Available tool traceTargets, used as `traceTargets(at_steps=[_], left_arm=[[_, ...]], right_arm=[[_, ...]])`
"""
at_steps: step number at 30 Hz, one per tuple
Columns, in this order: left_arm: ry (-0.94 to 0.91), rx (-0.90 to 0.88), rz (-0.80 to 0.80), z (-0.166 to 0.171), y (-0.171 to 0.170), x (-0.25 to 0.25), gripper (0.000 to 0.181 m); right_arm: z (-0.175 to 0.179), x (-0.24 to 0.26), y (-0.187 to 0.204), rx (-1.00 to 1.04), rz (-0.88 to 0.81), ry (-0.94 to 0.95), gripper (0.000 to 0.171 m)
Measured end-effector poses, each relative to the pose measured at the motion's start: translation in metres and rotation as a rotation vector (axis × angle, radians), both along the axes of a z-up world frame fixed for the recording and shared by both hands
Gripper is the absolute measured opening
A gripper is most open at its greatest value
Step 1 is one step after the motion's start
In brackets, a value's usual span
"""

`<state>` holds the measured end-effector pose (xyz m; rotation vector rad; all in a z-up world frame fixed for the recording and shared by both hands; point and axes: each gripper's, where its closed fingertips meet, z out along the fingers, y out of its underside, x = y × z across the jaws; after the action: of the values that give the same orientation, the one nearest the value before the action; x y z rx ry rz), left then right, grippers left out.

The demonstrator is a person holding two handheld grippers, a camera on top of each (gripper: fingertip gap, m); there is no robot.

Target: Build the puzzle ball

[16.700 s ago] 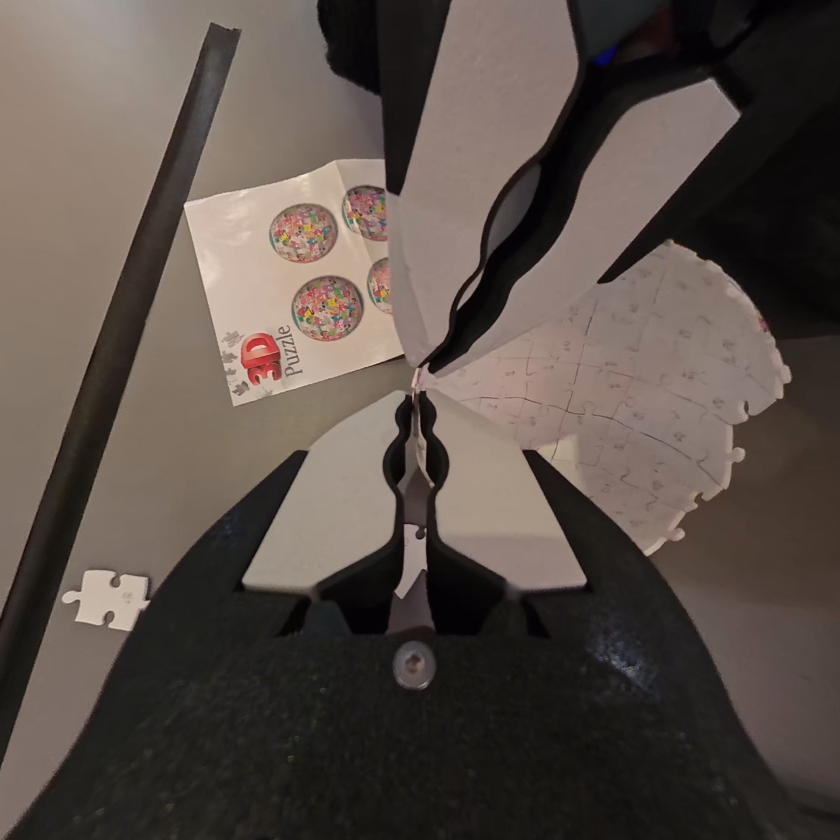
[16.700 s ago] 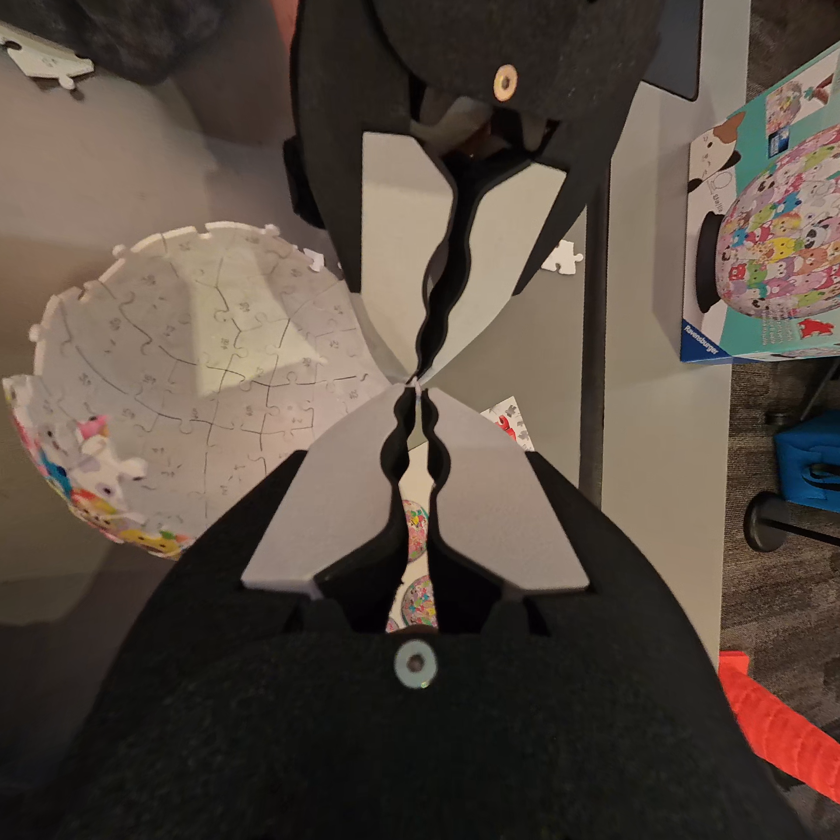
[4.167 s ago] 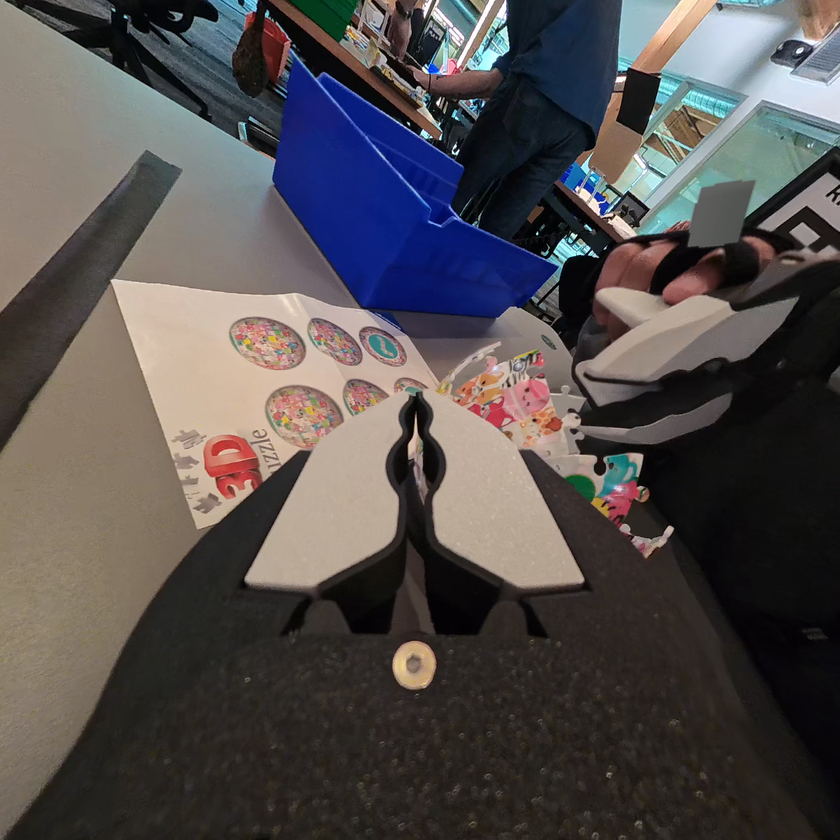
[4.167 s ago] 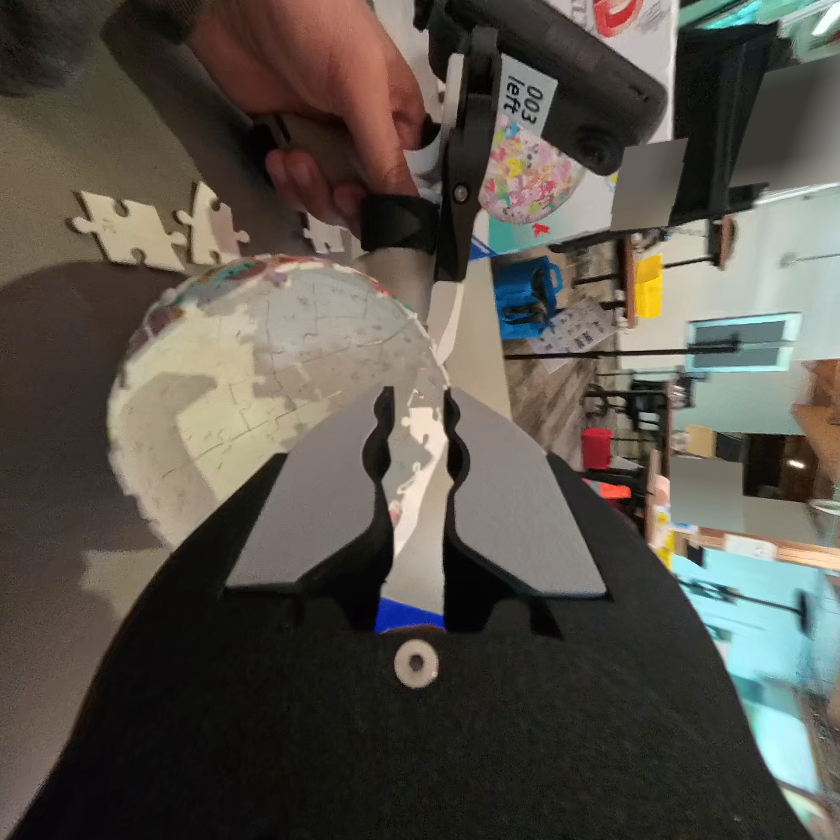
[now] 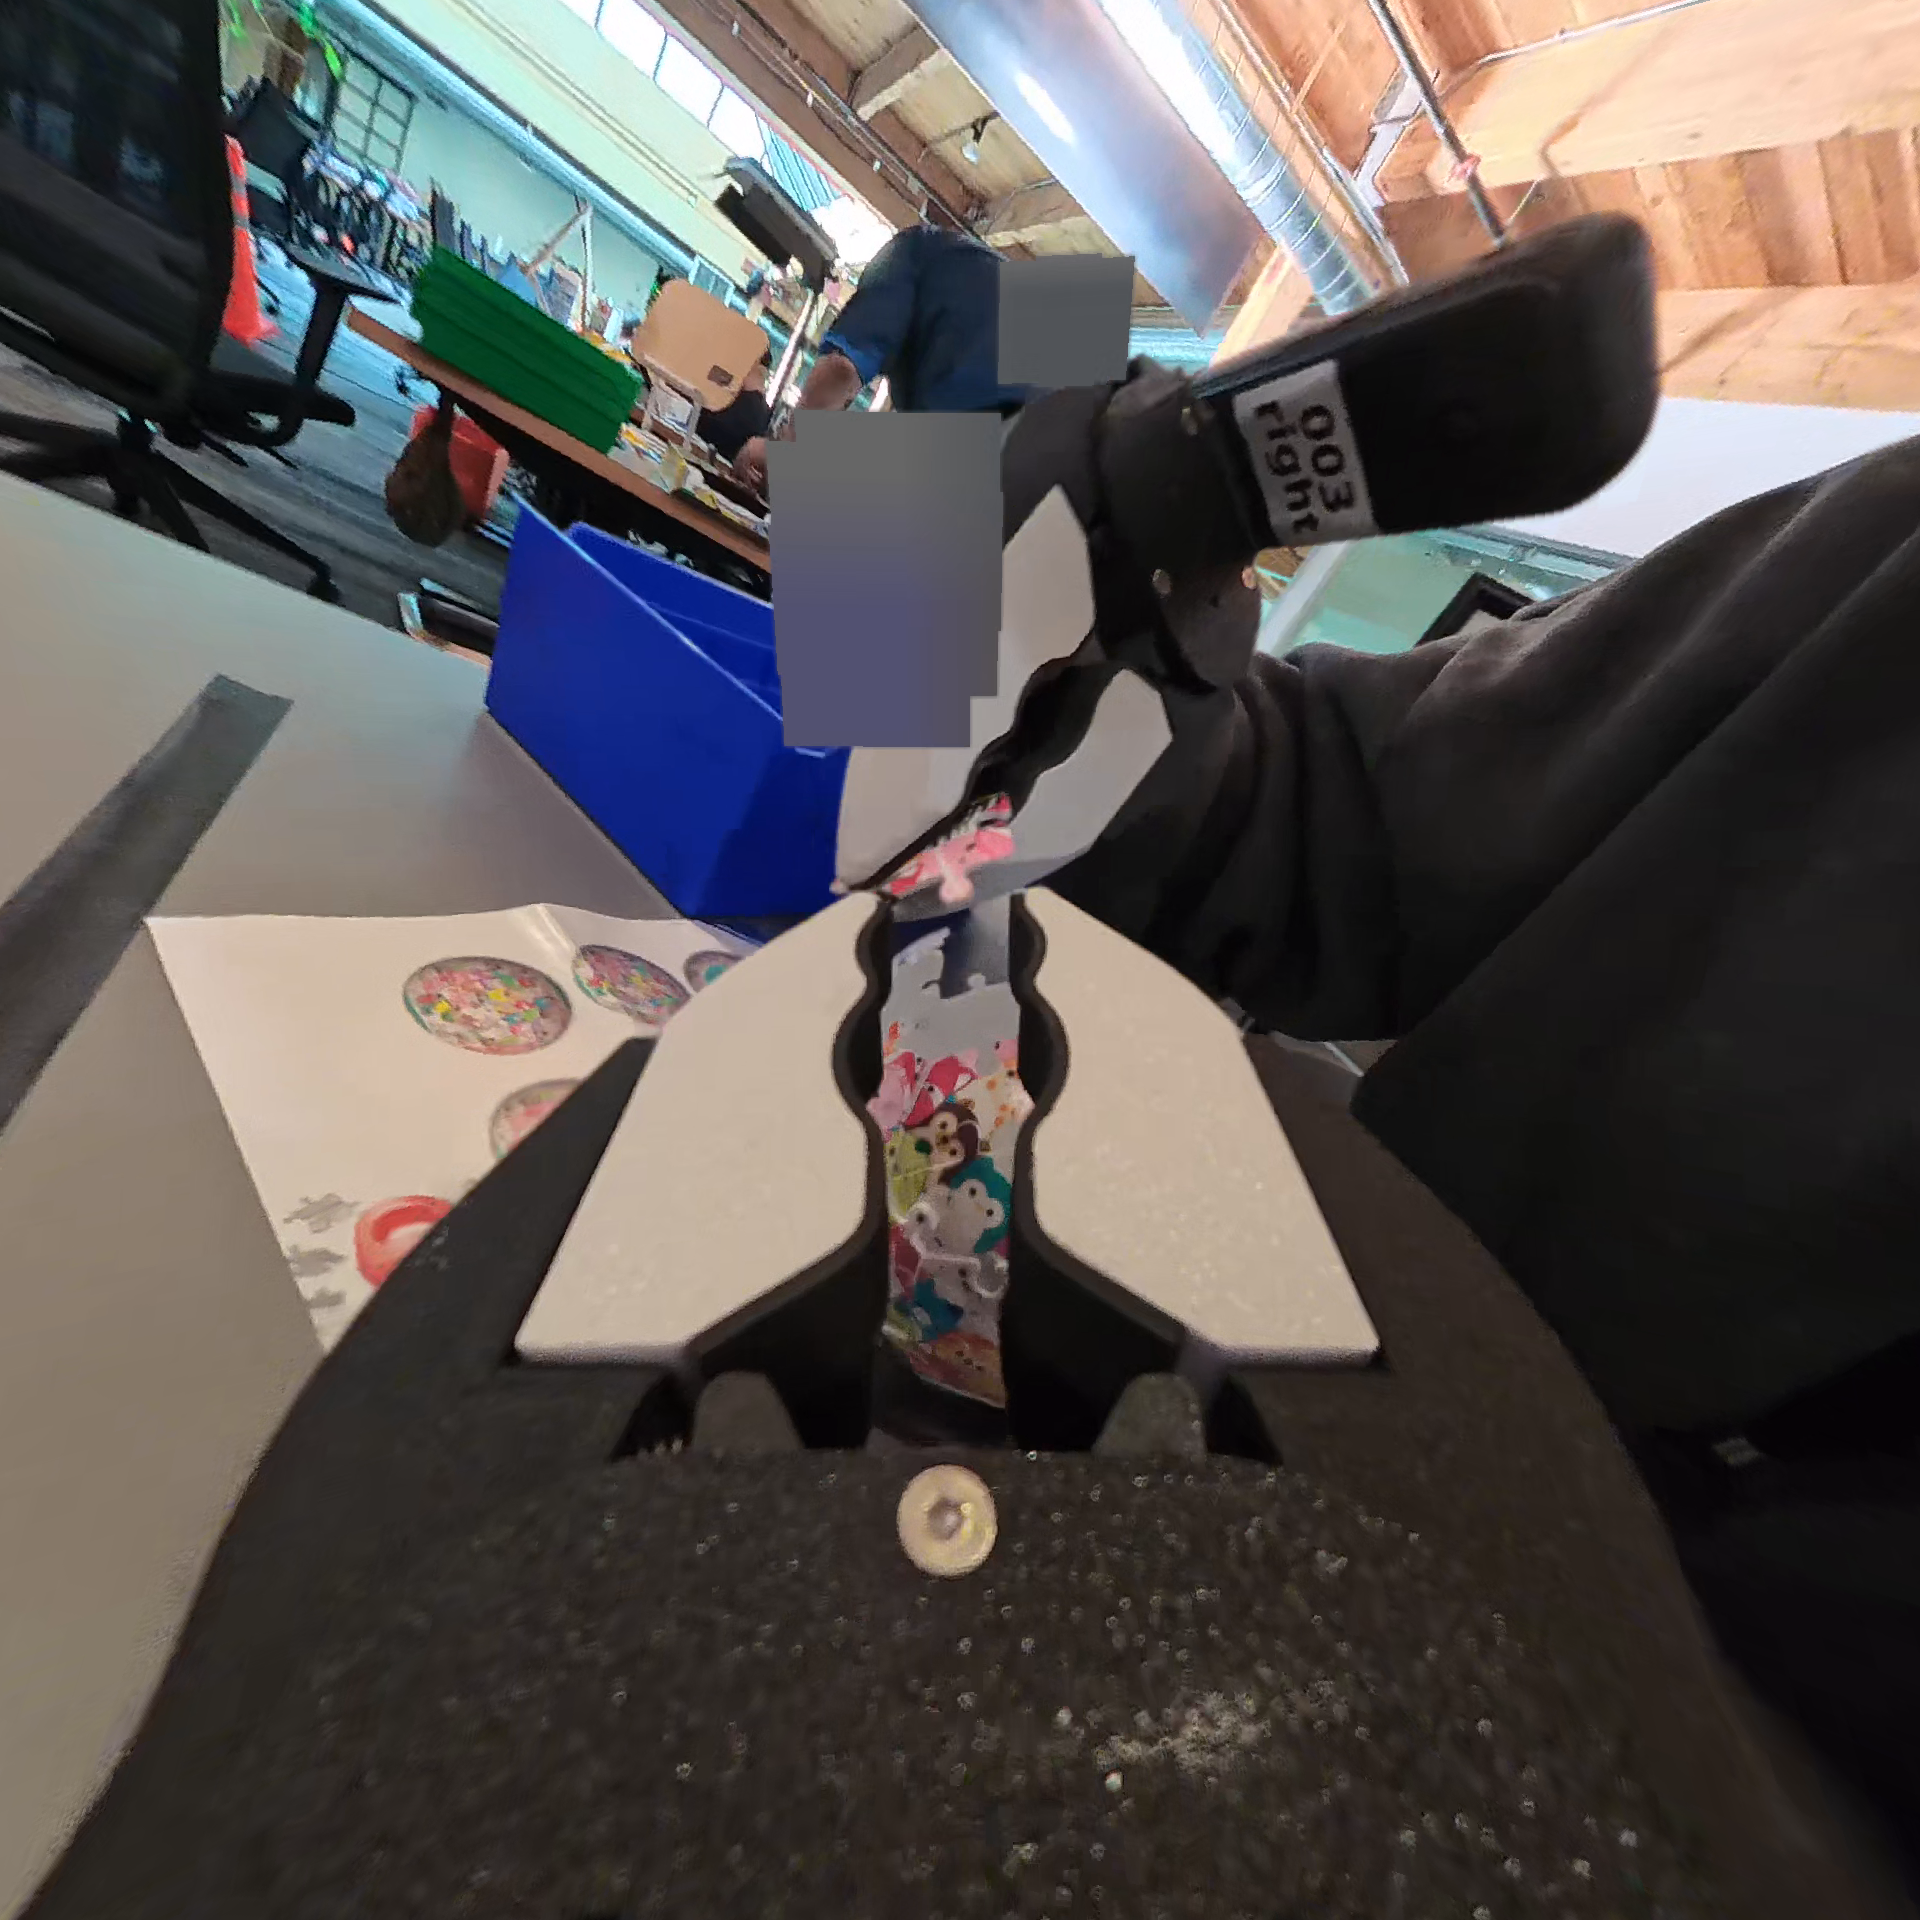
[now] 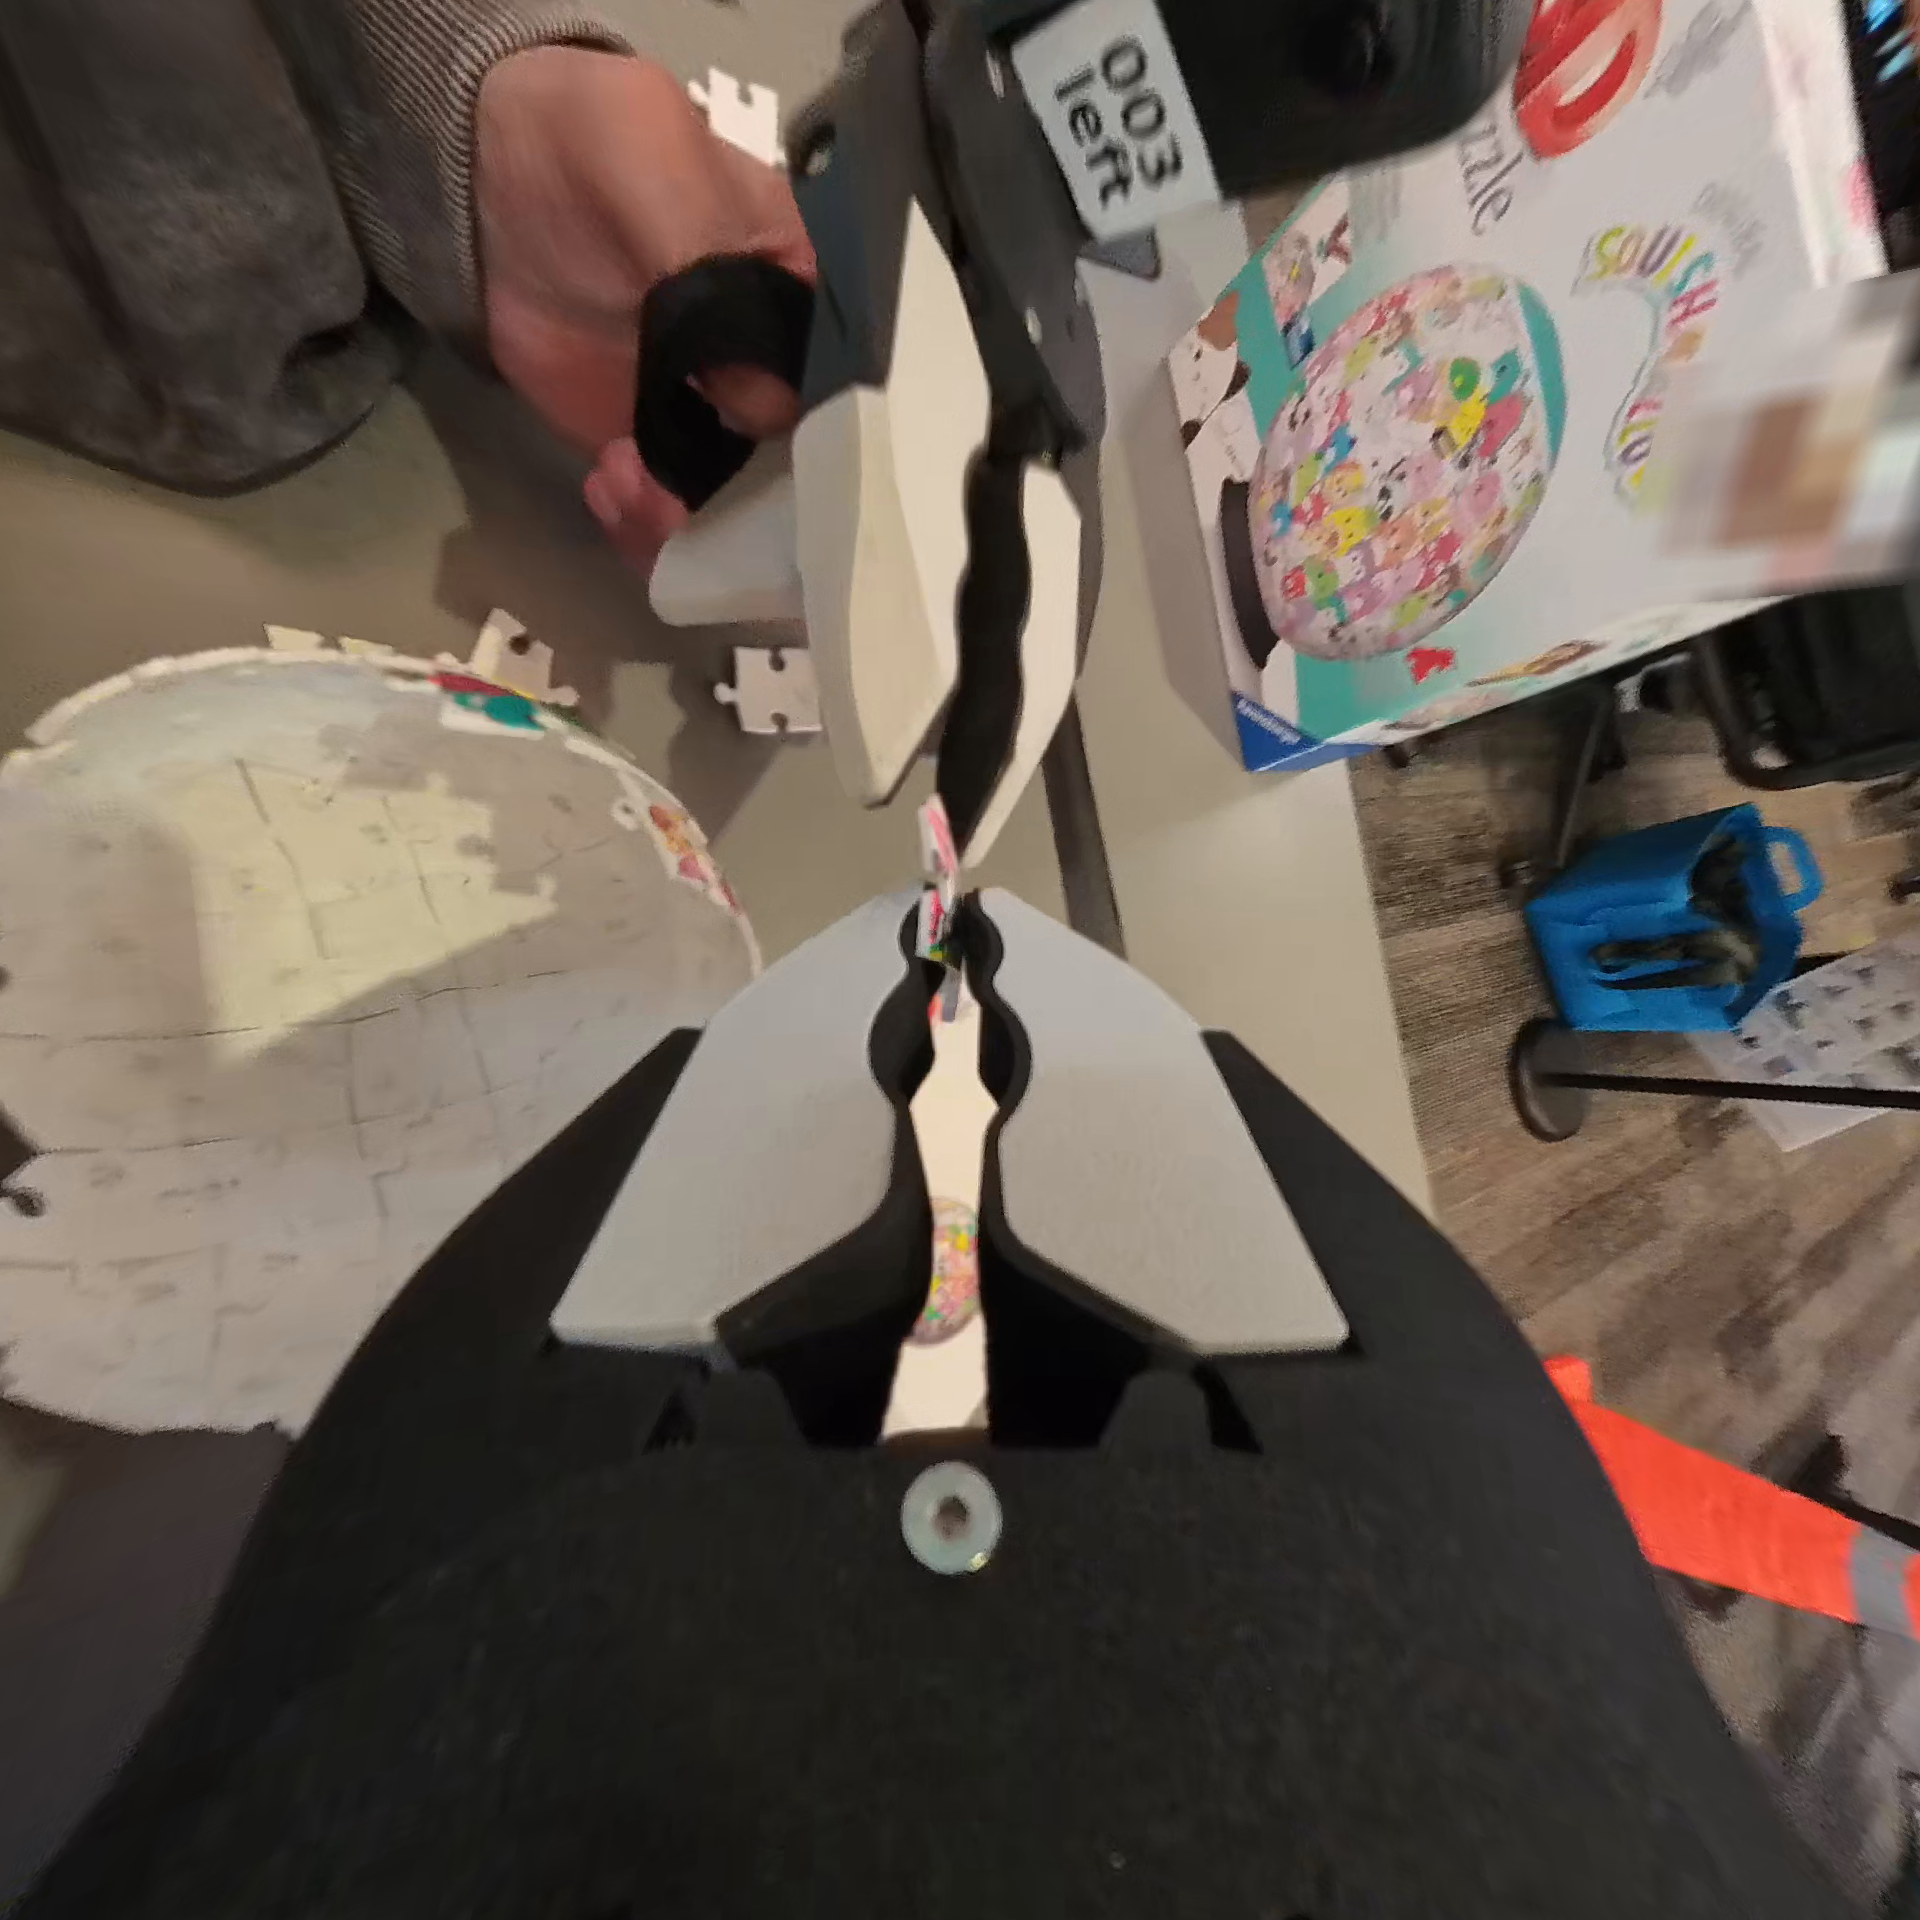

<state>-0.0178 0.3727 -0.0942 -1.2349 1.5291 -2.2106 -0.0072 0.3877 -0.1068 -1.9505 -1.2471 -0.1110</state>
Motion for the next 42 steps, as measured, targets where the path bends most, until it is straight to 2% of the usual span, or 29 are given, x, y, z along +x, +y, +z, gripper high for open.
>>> traceTargets(at_steps=[2, 5, 12, 16, 20, 24, 31, 34, 37, 40, 42], left_arm=[[0.018, -0.017, -0.012, -0.001, 0.000, 0.000, 0.020], [-0.006, -0.020, -0.010, 0.003, 0.002, -0.003, 0.004], [0.018, 0.049, 0.039, -0.004, 0.005, 0.002, 0.003], [0.018, 0.092, 0.136, -0.006, 0.018, 0.006, 0.003], [0.034, 0.128, 0.166, -0.010, 0.020, 0.008, 0.000], [0.048, 0.162, 0.153, -0.015, 0.014, 0.010, 0.000], [0.115, 0.213, 0.226, -0.027, 0.044, 0.004, 0.000], [0.206, 0.337, 0.211, -0.048, 0.045, 0.002, 0.013], [0.251, 0.378, 0.156, -0.060, 0.033, 0.006, 0.024], [0.302, 0.426, 0.137, -0.075, 0.029, 0.014, 0.025], [0.319, 0.454, 0.114, -0.080, 0.026, 0.019, 0.025]], right_arm=[[0.001, -0.003, 0.002, 0.030, 0.016, -0.042, 0.003], [0.003, -0.003, 0.005, 0.060, 0.032, -0.093, 0.003], [-0.005, 0.002, 0.006, 0.056, 0.032, -0.186, 0.004], [-0.008, 0.017, 0.007, 0.037, -0.057, -0.225, 0.020], [0.007, 0.011, 0.007, 0.100, -0.079, -0.261, 0.017], [0.006, 0.013, 0.011, 0.094, -0.103, -0.305, 0.016], [-0.001, 0.050, 0.007, -0.053, -0.183, -0.218, 0.018], [-0.019, 0.064, 0.003, -0.182, -0.242, -0.070, 0.023], [-0.050, 0.059, -0.009, -0.346, -0.263, 0.107, 0.022], [-0.073, 0.063, -0.016, -0.455, -0.272, 0.028, 0.022], [-0.072, 0.060, -0.012, -0.427, -0.248, -0.044, 0.021]])
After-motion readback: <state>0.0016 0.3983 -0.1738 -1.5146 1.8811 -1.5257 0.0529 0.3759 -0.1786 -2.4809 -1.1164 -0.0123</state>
